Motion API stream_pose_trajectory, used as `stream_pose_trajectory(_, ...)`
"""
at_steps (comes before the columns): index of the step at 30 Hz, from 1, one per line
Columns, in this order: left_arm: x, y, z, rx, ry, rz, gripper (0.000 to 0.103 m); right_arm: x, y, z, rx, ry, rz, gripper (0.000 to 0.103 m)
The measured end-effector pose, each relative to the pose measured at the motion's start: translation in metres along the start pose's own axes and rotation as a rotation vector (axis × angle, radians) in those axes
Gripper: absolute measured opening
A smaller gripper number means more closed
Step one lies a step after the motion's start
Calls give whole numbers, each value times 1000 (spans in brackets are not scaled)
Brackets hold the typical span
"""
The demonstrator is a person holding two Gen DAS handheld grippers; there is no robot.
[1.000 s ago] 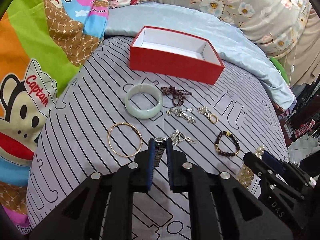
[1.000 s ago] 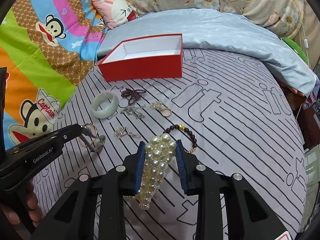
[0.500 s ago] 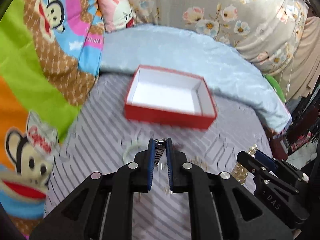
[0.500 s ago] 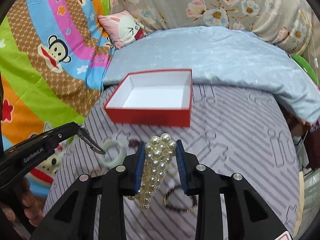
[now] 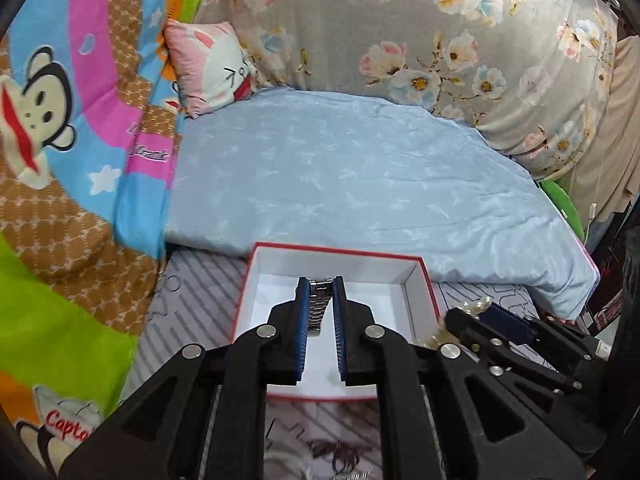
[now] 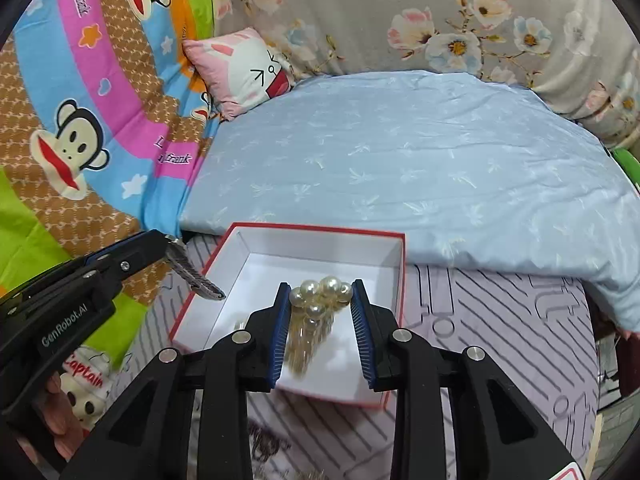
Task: Organize jewelry
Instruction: 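Carry watch and pearls into the red box and open both grippers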
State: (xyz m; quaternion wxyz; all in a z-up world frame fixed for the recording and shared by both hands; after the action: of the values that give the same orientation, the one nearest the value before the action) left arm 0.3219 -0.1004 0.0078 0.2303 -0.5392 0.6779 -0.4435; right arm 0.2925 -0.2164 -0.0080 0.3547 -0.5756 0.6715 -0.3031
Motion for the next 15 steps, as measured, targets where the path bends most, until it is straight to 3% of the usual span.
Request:
stream_pose_trajectory(8,-7,-2,72,-35,-19,2,11,13,-4,71,-74,2,10,29)
stream_pose_trajectory(15,-23,14,107,-79,-37,-11,11,26,16,110,-159,29,14,29)
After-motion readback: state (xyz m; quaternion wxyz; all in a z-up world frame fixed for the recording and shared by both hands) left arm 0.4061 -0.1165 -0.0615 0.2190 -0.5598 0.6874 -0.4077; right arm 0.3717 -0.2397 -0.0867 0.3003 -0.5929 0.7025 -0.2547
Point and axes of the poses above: each gripper's, at about its wrist camera, not at the fingertips, and z roughly the way its jaws point, x to its right, y to its underside, the point moved 8 cm from there along z, roughly the way its jaws point, and after that the axes turned 12 degrees about x, right-handed, at the moved point
